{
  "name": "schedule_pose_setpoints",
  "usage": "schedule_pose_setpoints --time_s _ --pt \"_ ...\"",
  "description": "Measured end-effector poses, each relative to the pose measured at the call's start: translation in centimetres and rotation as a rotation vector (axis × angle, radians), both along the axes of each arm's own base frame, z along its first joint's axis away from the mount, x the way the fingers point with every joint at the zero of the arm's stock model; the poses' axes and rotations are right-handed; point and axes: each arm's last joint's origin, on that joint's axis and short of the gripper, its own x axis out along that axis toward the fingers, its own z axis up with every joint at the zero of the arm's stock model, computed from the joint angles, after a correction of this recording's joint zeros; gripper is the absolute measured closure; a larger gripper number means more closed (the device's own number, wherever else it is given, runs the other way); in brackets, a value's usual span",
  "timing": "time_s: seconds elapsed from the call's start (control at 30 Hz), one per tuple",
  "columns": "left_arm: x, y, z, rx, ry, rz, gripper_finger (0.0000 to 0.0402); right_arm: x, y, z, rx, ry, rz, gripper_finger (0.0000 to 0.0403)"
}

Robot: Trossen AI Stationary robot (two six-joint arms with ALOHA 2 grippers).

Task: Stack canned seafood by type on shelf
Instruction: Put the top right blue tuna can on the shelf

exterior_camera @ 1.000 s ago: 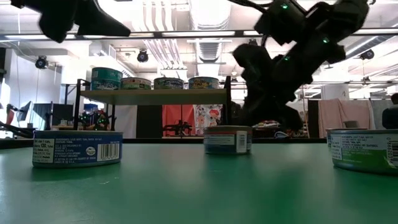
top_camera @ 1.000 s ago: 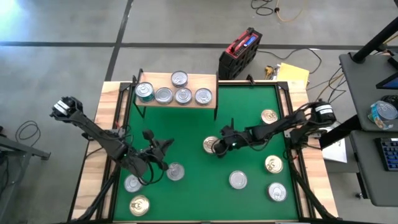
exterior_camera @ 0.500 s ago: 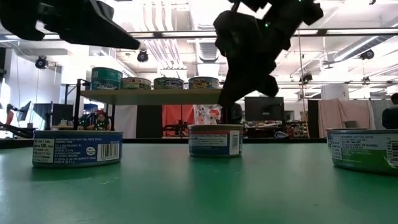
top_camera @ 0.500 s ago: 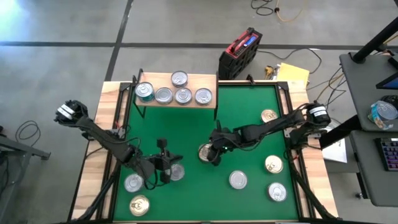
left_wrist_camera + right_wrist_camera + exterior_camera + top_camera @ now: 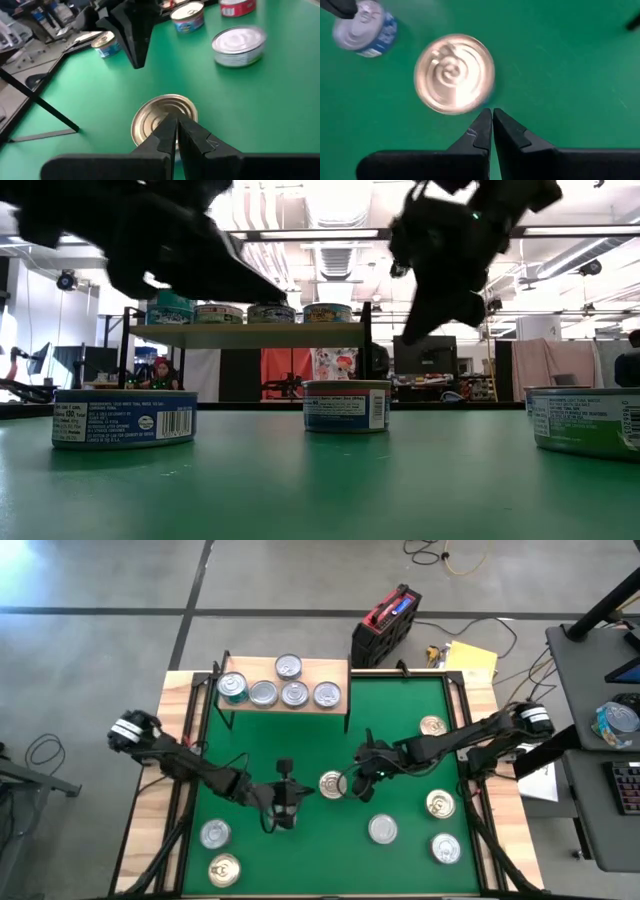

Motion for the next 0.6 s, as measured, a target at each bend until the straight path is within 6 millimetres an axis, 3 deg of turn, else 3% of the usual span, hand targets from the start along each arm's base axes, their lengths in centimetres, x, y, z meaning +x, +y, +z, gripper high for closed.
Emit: schedule_pose_setpoints --time_s 0.3,0.47,0.6 --pt "2.9 -0.4 -1.3 0.071 0.051 -0.021 0.0401 -1.6 -0.5 -2.8 0.063 -0.069 -0.063 0.0394" --pt "3.2 -0.2 -2.5 0.037 0.084 -0.010 0.0401 -1.6 -0.6 -3.0 0.070 -0.099 -0.071 0.0387" --pt "3.5 0.0 -3.6 0.026 0.114 0.009 0.0401 -1.3 -0.6 -2.8 0.074 -0.134 -0.066 0.0356"
